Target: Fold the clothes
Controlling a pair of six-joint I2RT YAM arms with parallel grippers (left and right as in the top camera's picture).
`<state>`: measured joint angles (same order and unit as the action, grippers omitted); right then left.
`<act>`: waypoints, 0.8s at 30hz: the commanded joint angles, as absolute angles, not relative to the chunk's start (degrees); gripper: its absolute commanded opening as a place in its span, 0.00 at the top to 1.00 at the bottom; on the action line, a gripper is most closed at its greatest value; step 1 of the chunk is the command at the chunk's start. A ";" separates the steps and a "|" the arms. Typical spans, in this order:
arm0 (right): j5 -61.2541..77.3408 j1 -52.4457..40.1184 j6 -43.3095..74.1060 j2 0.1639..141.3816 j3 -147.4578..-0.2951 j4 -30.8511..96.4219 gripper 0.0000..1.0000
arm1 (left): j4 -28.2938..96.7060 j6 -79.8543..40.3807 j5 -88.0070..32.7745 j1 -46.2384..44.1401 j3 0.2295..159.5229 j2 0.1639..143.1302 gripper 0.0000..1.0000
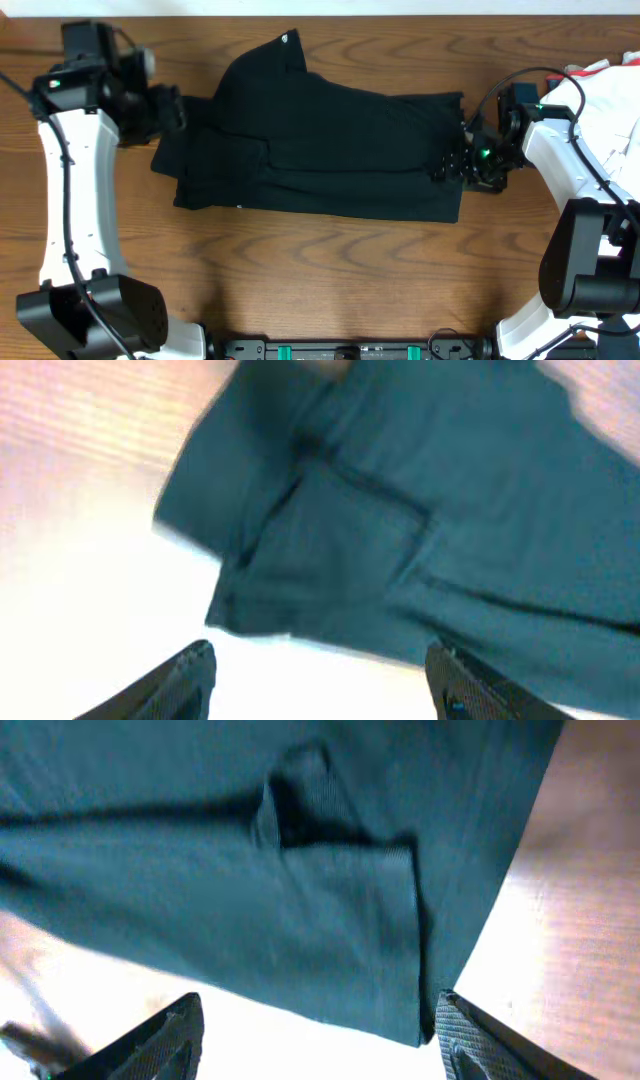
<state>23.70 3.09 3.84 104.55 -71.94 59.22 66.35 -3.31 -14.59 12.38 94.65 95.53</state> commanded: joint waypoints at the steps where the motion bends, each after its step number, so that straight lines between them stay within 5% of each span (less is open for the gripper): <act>1: 23.75 3.36 -0.12 101.06 -72.75 61.19 0.27 | 69.04 -6.87 -13.96 15.05 91.05 96.38 0.31; 5: 23.79 3.36 2.87 98.94 -72.40 65.36 0.14 | 68.31 -8.16 -15.68 15.73 84.97 96.38 0.31; 18: 26.41 1.48 7.07 98.89 -62.61 60.84 0.16 | 44.45 -18.28 -15.79 15.68 61.30 96.60 0.32; 24: 26.41 1.48 7.05 98.89 -60.38 59.92 0.16 | 39.70 -22.35 -13.69 15.68 58.33 98.39 0.41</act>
